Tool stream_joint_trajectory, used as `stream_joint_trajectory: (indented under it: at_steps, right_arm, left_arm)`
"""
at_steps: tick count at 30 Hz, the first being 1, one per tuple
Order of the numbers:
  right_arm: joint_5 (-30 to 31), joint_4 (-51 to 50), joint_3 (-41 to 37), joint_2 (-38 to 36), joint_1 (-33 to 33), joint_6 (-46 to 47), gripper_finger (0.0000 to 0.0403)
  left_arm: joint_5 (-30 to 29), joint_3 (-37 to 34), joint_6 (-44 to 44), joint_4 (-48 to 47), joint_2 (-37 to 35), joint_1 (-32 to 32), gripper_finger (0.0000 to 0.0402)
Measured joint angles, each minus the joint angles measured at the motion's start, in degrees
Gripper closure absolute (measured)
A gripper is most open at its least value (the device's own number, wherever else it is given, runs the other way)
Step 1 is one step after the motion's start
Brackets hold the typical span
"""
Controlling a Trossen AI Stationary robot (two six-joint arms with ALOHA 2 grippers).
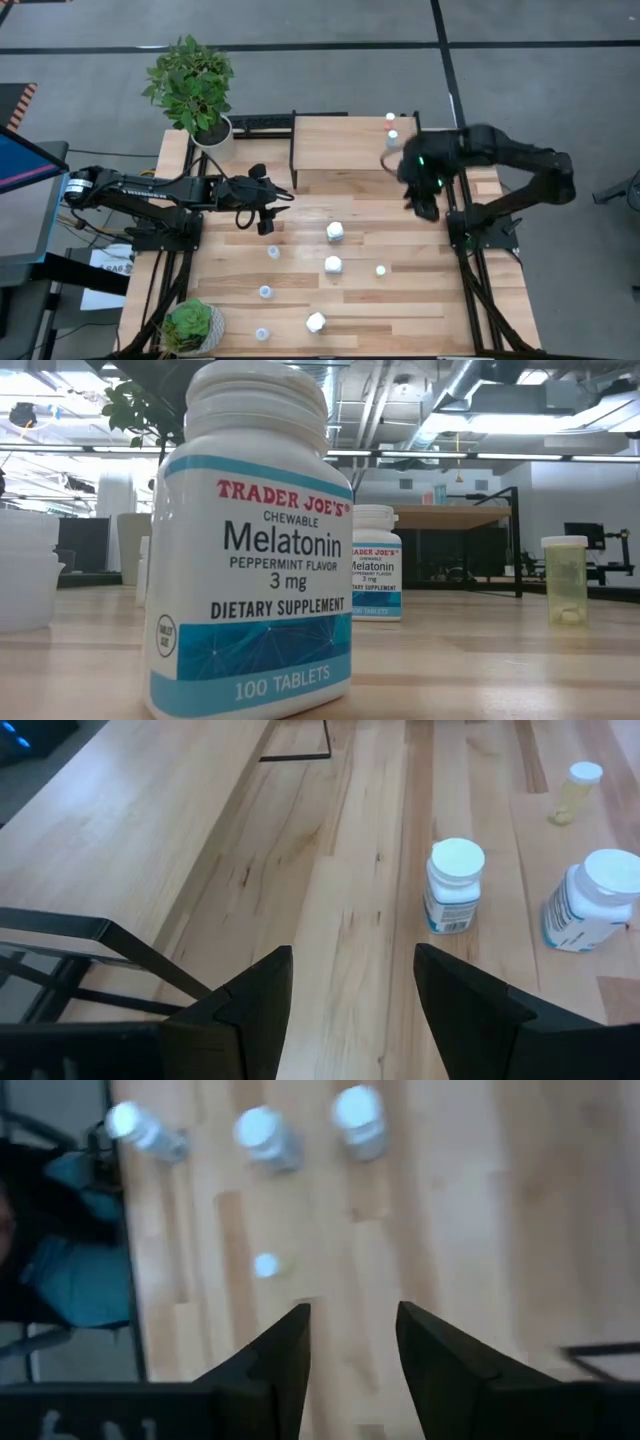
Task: Pick and place medicine bottles onto shelf by color
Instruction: Put the yellow pill bottle on the shelf
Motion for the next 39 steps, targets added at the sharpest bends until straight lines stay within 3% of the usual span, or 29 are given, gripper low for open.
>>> stream_joint_trajectory:
  at_steps: [4, 12, 21, 29, 39]
  right_arm:
    - [0.4, 5.5, -6.6, -3.5, 8.7, 8.4, 0.0238]
    - [8.1, 11.8, -15.3, -3.5, 26.7, 24.6, 0.0246]
    - [22.6, 12.7, -18.9, 2.7, 41.3, 39.7, 0.0258]
    - [22.8, 18.1, -18.9, 11.2, 41.5, 40.6, 0.0254]
    - [20.2, 18.5, -18.8, 15.1, 36.1, 31.3, 0.0180]
  left_arm:
    - [0.0, 0.0, 0.0, 0.0, 0.0, 0.0, 0.0203]
    - [0.0, 0.0, -0.1, 0.0, 0.0, 0.0, 0.0203]
    - [0.0, 0.0, -0.1, 0.0, 0.0, 0.0, 0.0203]
    - [0.0, 0.0, -0.1, 0.0, 0.0, 0.0, 0.0203]
    - [0.0, 0.0, -0.1, 0.0, 0.0, 0.0, 0.0203]
